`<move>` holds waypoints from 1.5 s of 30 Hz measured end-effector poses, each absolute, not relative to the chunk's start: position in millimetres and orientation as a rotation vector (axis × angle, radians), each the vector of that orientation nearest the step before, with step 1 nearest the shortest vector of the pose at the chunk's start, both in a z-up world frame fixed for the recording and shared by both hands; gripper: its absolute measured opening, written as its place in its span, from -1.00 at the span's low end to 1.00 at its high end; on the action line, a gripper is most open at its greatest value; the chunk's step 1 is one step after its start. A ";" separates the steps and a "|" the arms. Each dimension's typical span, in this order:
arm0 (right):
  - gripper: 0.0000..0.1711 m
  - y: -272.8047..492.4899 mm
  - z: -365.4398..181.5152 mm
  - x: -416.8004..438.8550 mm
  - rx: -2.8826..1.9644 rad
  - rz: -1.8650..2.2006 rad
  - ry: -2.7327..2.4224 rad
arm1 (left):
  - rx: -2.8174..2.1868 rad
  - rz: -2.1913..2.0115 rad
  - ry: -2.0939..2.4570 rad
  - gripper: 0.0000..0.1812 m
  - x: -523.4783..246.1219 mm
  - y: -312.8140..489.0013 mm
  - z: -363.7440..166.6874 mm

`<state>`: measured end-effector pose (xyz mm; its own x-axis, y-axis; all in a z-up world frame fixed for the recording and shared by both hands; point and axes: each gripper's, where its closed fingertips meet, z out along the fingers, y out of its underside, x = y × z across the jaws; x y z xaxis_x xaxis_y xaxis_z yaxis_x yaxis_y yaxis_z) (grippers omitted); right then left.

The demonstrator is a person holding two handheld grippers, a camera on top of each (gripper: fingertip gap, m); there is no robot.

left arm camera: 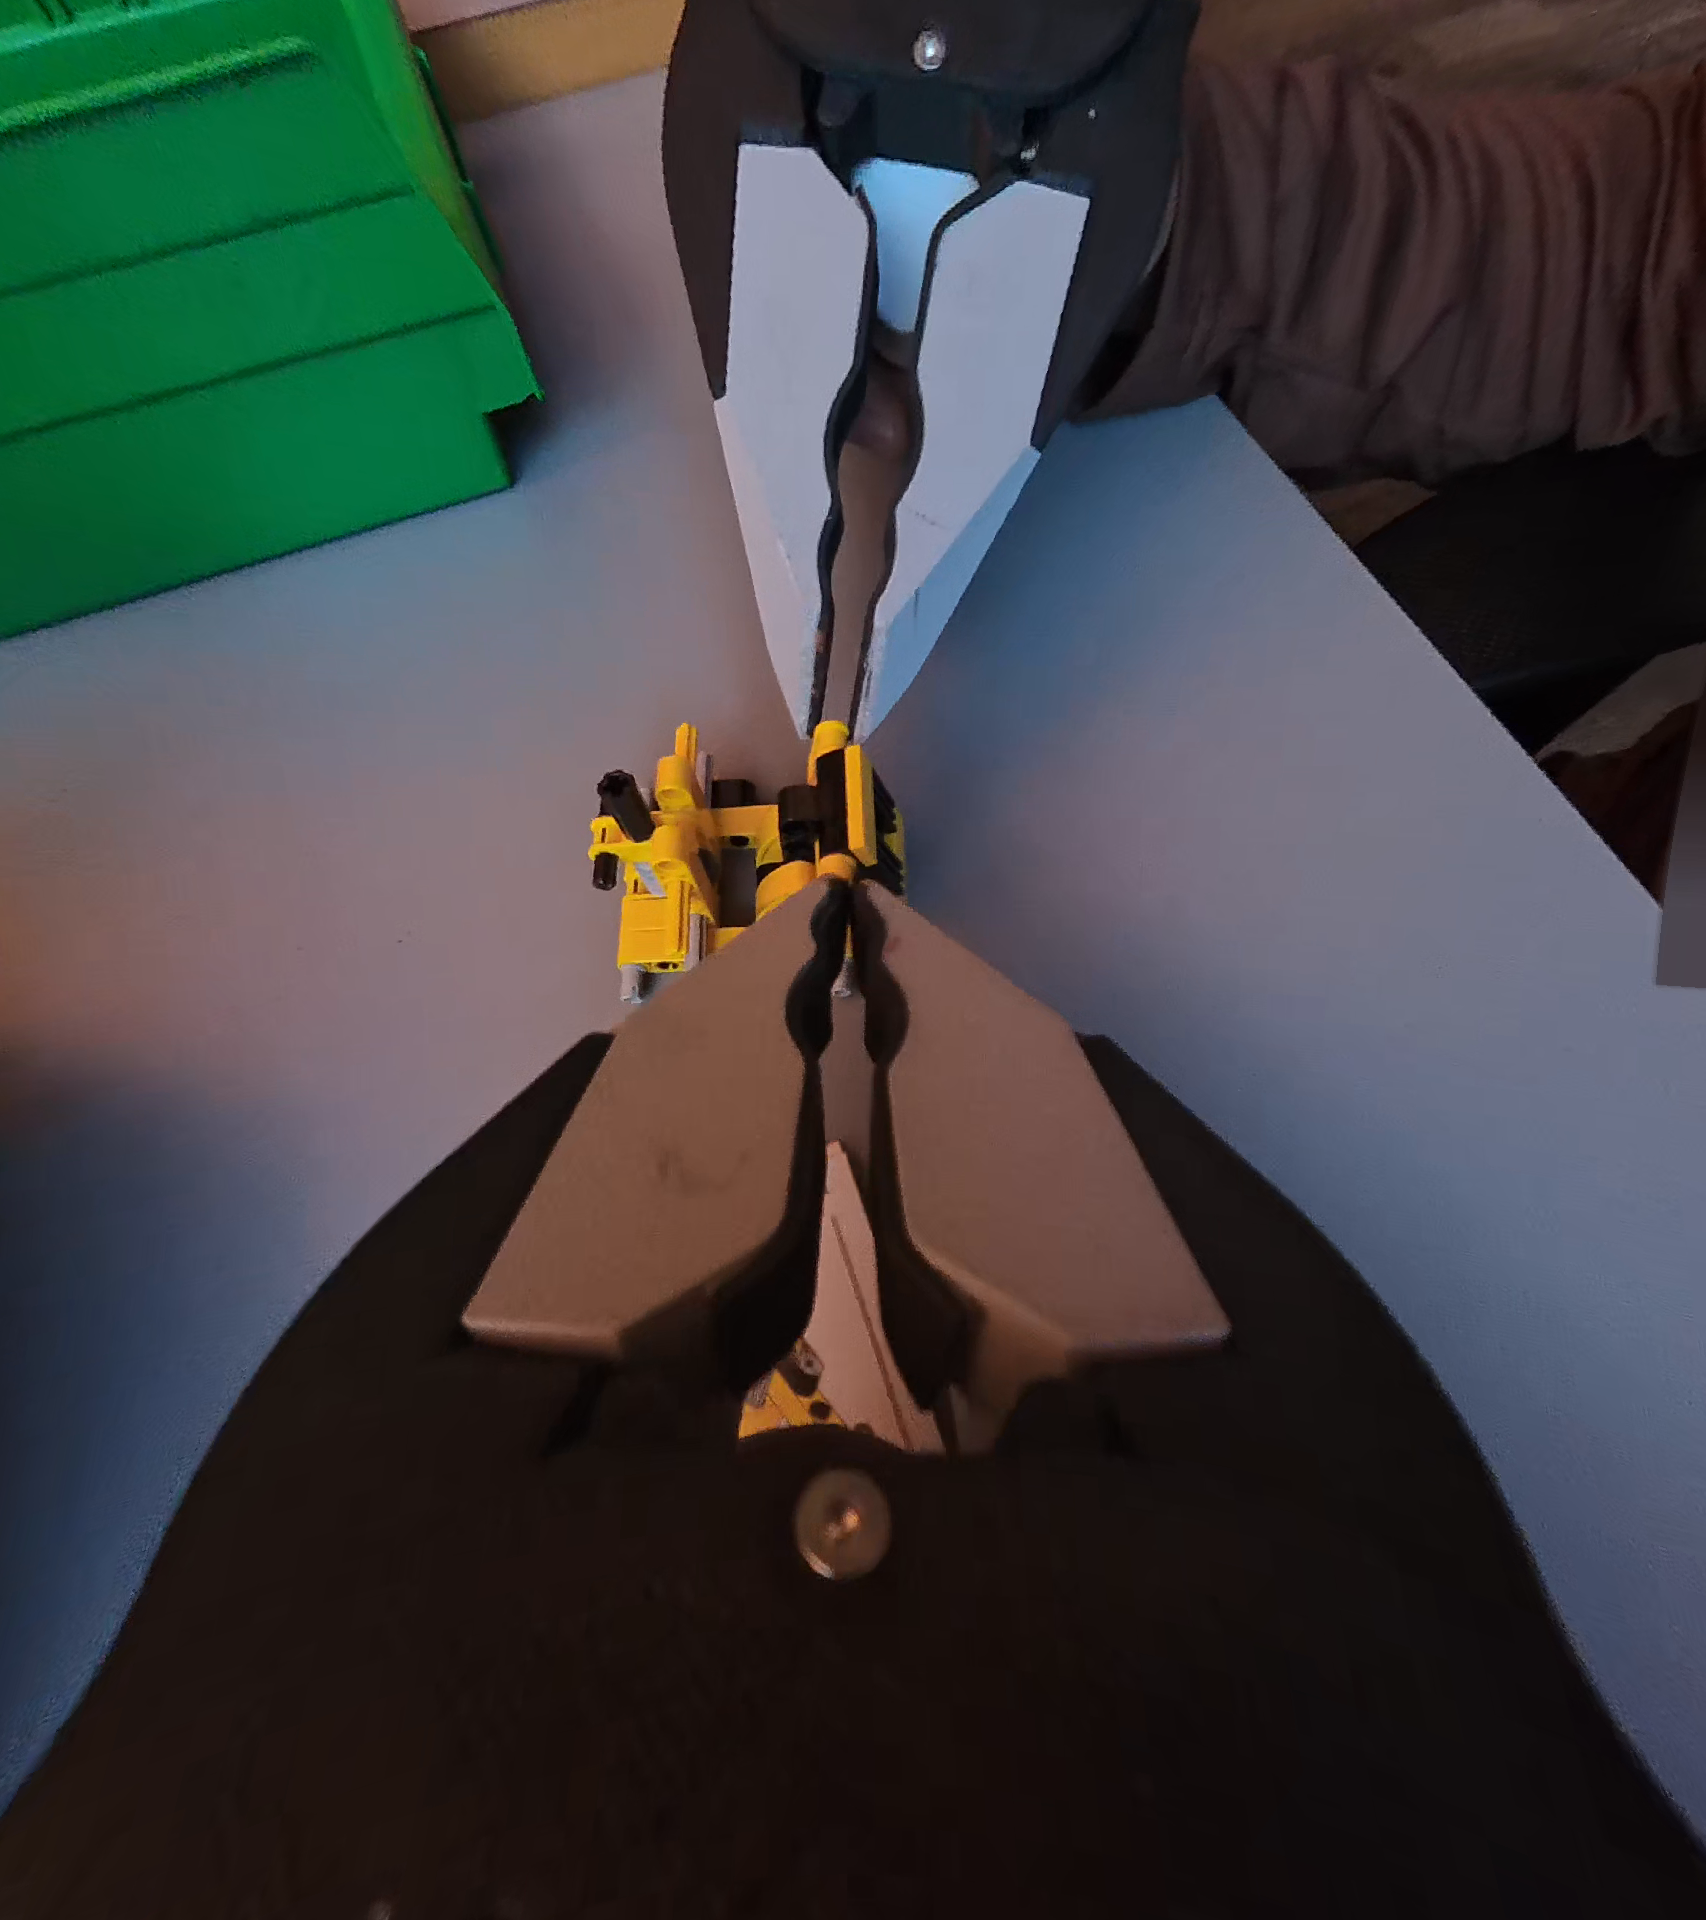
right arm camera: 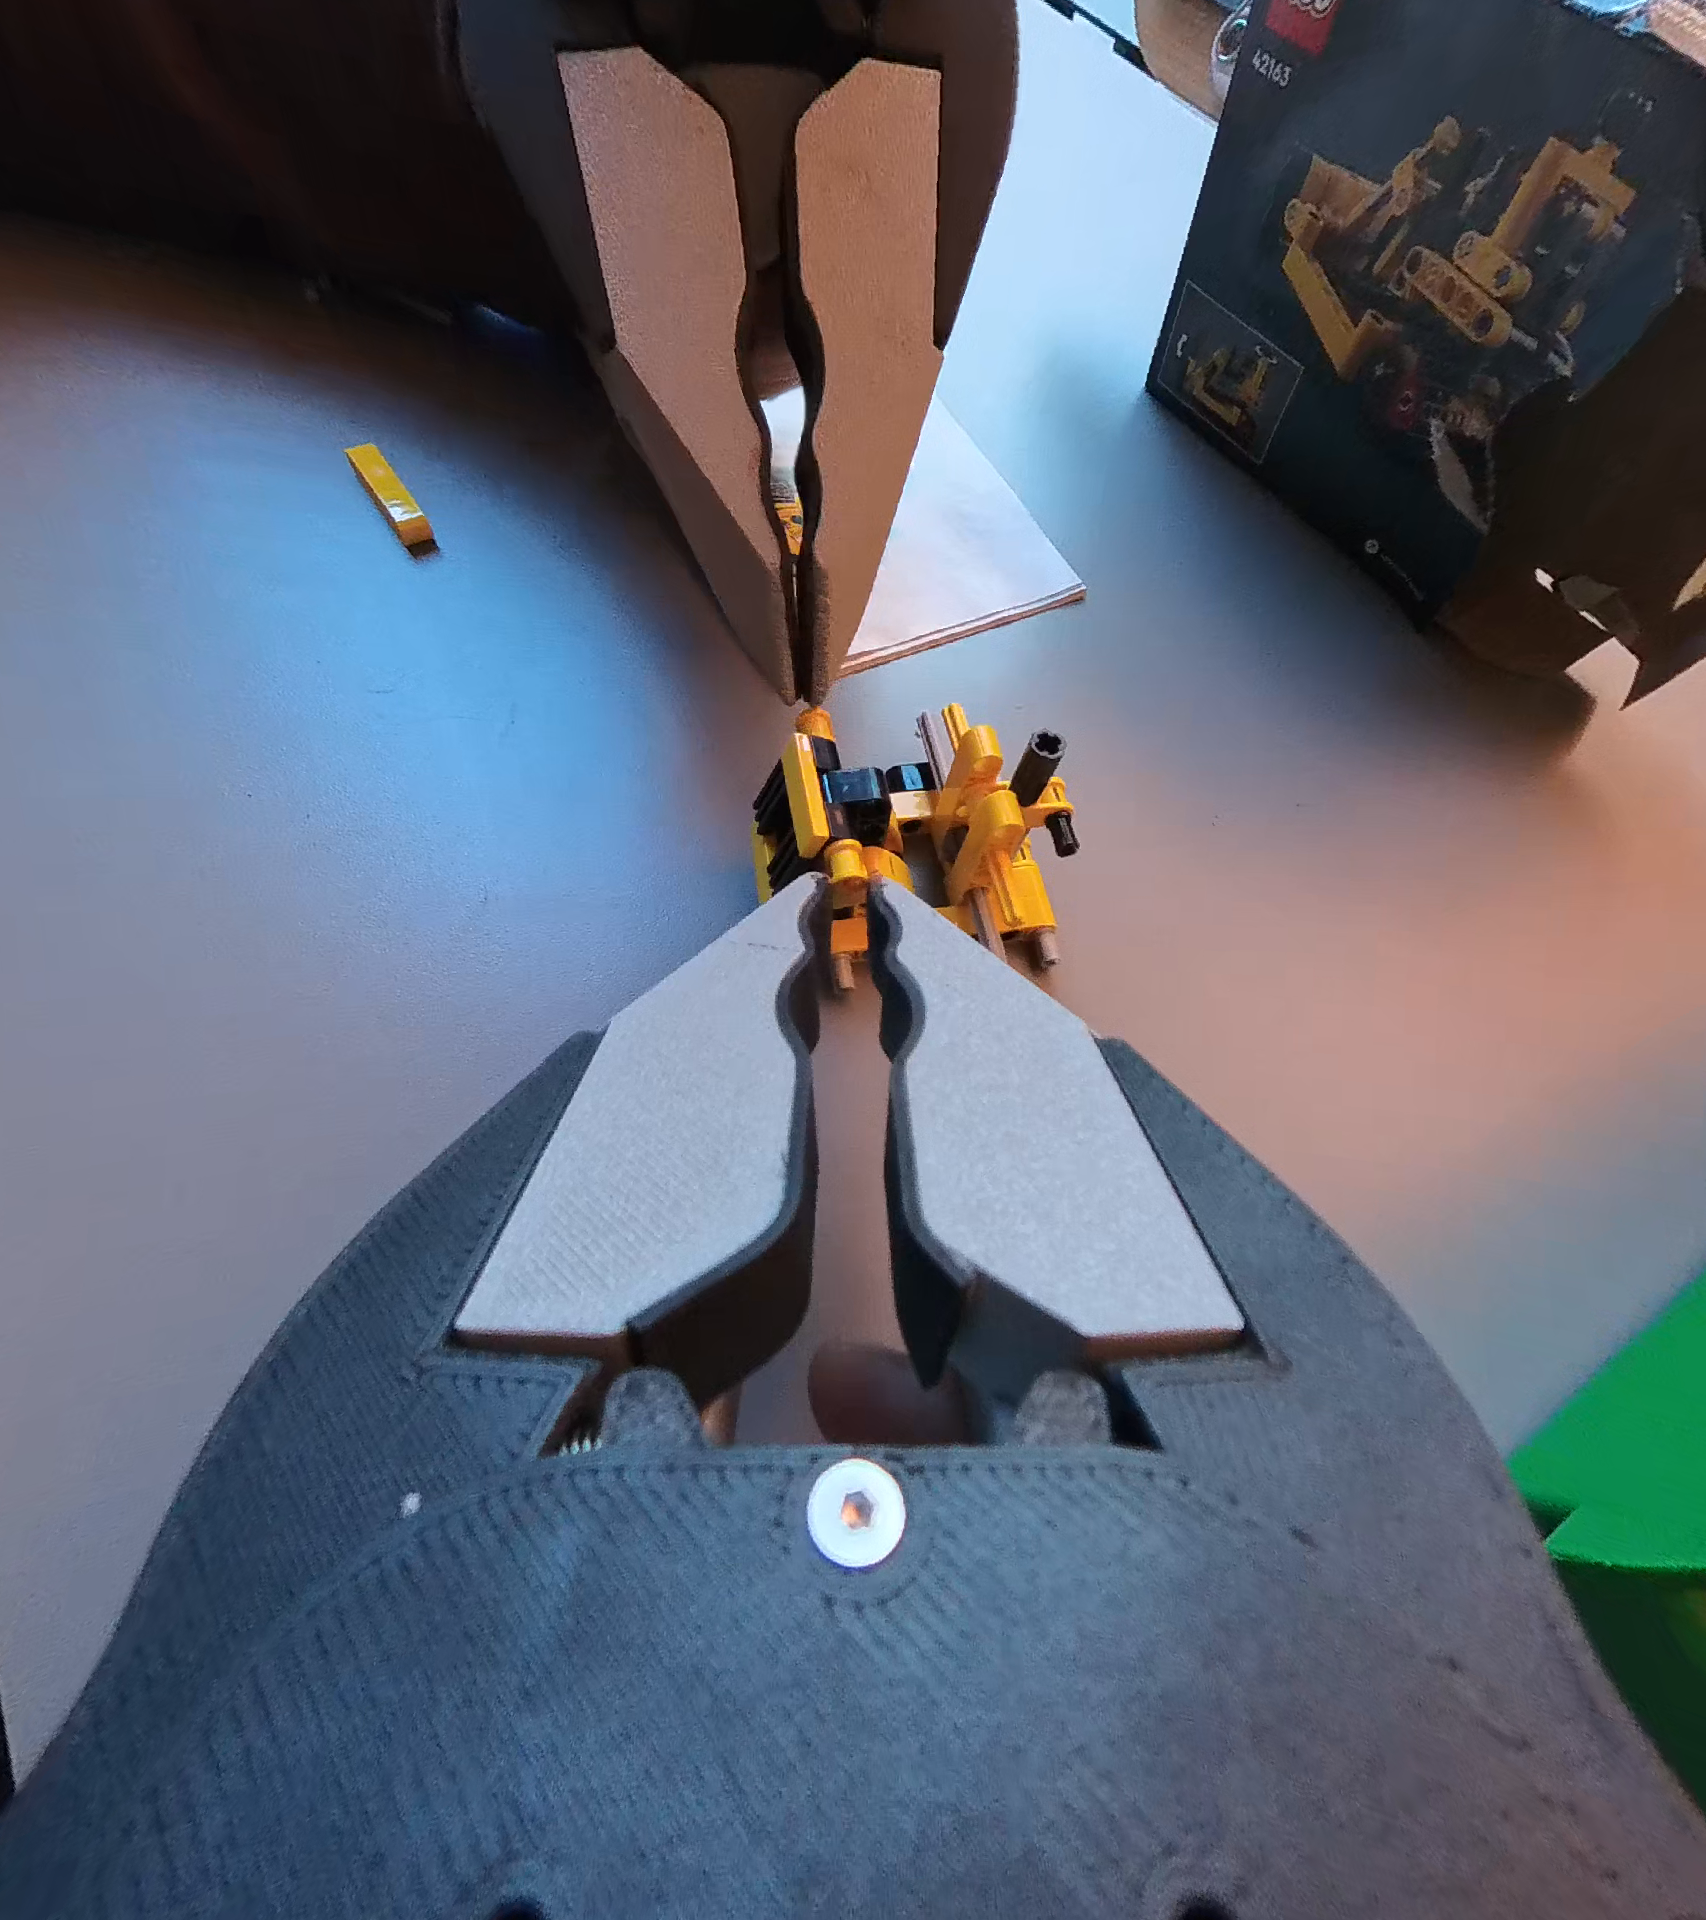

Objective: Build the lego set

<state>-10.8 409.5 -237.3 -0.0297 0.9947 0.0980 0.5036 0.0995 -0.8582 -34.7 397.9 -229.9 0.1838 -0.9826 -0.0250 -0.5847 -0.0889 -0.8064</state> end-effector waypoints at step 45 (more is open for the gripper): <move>-0.97 408.9 -237.7 -10.6 -1.498 0.827 -1.641 | -1.812 -0.691 1.385 -1.00 -36.9 399.4 -234.3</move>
<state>-10.6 408.9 -237.7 -0.0315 0.9941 0.1036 0.5080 0.1052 -0.8549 -36.9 399.4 -234.3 0.2717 -0.9622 -0.0188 -0.5635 -0.1432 -0.8136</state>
